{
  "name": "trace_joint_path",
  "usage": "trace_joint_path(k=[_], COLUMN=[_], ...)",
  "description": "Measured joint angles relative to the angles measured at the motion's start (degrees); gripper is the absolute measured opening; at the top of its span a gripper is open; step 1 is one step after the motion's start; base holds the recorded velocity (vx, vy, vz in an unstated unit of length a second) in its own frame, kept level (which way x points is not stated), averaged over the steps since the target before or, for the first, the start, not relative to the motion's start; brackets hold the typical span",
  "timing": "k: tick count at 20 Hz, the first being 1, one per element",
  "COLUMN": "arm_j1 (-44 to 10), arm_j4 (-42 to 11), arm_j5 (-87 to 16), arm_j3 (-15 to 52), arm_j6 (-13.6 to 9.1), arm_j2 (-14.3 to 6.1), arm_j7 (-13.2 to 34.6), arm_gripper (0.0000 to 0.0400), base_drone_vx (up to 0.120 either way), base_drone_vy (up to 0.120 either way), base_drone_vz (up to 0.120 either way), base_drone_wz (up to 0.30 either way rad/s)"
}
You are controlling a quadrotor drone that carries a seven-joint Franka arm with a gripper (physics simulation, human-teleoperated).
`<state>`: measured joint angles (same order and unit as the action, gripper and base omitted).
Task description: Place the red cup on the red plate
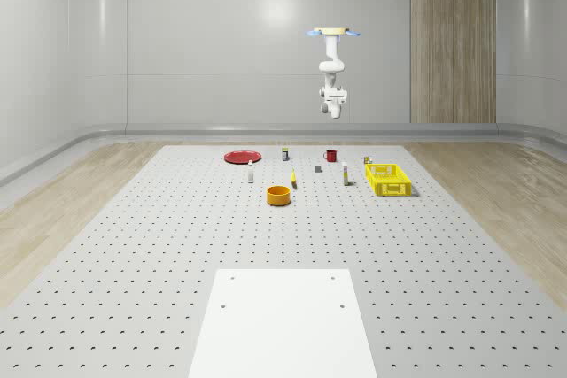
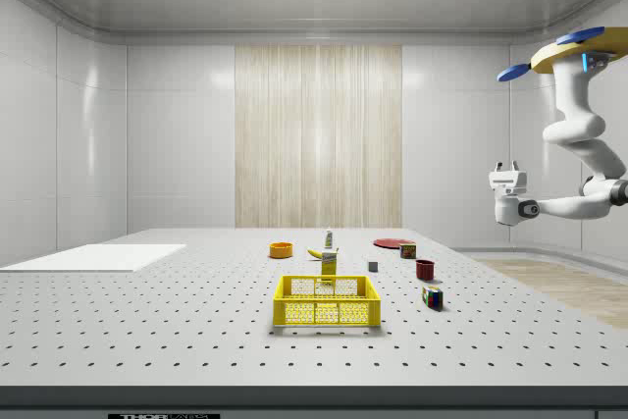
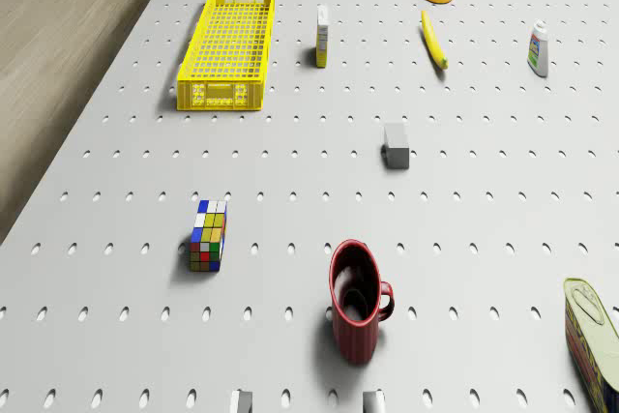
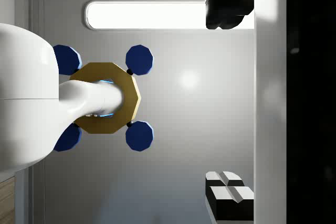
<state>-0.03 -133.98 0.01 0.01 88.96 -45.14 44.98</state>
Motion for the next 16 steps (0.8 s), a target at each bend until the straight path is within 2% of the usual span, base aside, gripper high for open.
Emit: trace_joint_path(k=[3,8,13,16], arm_j1=[-0.1,-0.2,-0.3,-0.3], arm_j4=[3.6,9.7,14.2,15.6], arm_j5=[0.0,0.1,0.1,0.1], arm_j3=[0.0,0.1,0.2,0.2], arm_j6=[-3.1,-7.1,-9.6,-10.4], arm_j2=[0.4,2.3,4.0,4.5], arm_j7=[-0.1,-0.1,-0.1,-0.1], arm_gripper=[0.04,0.04,0.04,0.04], base_drone_vx=[0.0,0.0,0.0,0.0], base_drone_vy=[0.0,0.0,0.0,-0.093], base_drone_vz=[0.0,0.0,0.0,0.0], base_drone_wz=[0.0,0.0,0.0,0.0])
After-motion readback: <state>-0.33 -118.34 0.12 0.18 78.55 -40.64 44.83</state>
